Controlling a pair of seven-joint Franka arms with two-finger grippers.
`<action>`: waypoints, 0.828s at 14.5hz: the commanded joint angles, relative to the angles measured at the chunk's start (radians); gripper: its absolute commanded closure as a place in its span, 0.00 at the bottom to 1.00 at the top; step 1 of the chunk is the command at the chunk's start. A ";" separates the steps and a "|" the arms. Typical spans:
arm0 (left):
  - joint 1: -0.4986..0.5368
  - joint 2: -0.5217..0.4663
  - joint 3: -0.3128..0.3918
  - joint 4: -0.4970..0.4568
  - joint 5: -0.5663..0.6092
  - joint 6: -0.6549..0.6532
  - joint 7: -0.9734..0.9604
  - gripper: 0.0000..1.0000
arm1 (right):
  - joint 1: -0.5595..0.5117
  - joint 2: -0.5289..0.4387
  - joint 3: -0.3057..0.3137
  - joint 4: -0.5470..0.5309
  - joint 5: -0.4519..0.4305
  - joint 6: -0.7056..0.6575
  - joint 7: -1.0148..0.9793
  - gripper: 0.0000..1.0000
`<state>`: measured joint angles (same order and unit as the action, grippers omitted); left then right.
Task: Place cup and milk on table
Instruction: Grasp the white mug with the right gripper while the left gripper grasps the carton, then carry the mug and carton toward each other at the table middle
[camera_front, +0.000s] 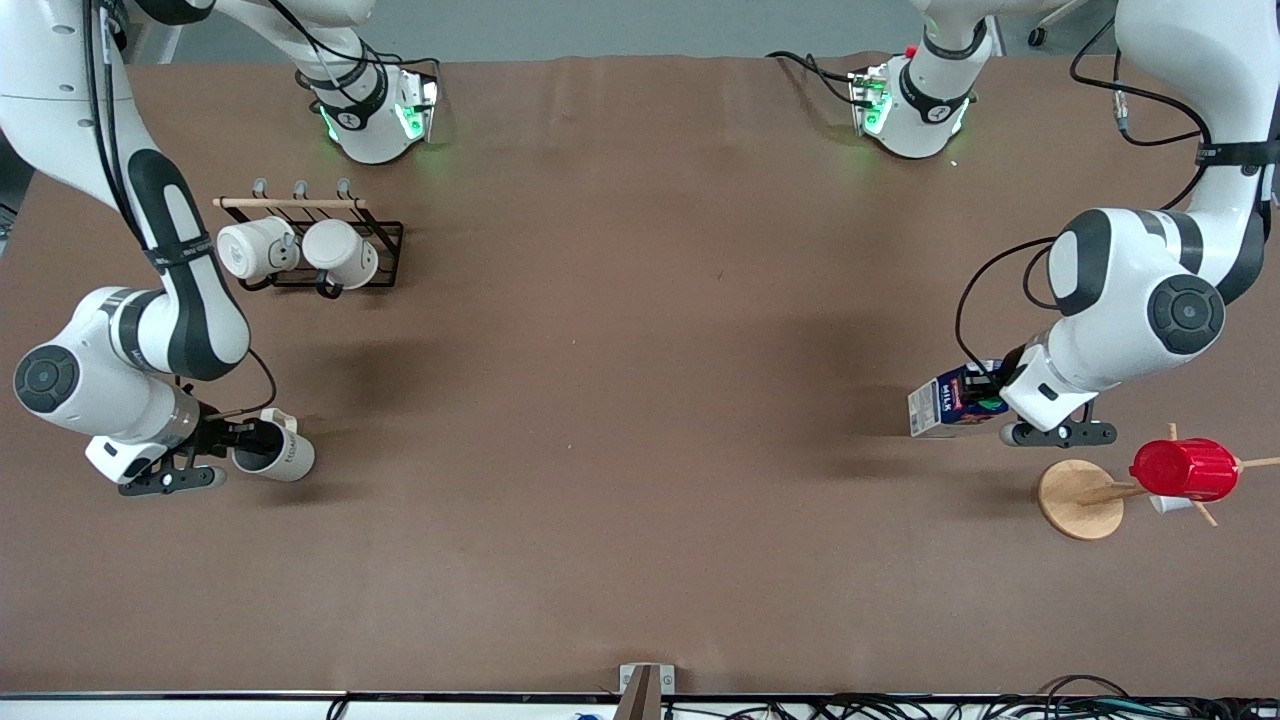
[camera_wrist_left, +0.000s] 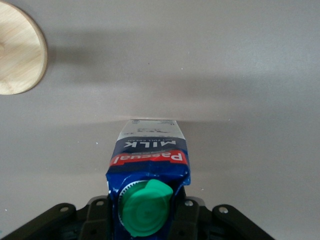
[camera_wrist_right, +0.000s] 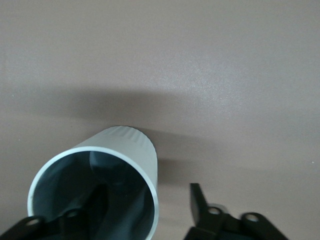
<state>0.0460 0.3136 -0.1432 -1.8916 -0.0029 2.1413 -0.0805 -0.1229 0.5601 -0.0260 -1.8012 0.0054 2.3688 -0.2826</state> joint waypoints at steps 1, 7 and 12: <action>0.005 -0.005 -0.004 0.026 0.009 -0.012 -0.002 0.64 | -0.004 -0.008 0.005 -0.012 0.016 0.010 -0.006 0.87; -0.034 0.005 -0.033 0.163 0.007 -0.127 -0.028 0.64 | 0.015 -0.057 0.011 0.029 0.016 -0.144 0.037 1.00; -0.158 0.018 -0.032 0.229 0.015 -0.156 -0.194 0.64 | 0.086 -0.111 0.124 0.183 0.016 -0.449 0.375 1.00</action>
<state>-0.0778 0.3152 -0.1769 -1.7075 -0.0029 2.0200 -0.2101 -0.0562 0.4727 0.0278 -1.6577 0.0141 1.9928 -0.0737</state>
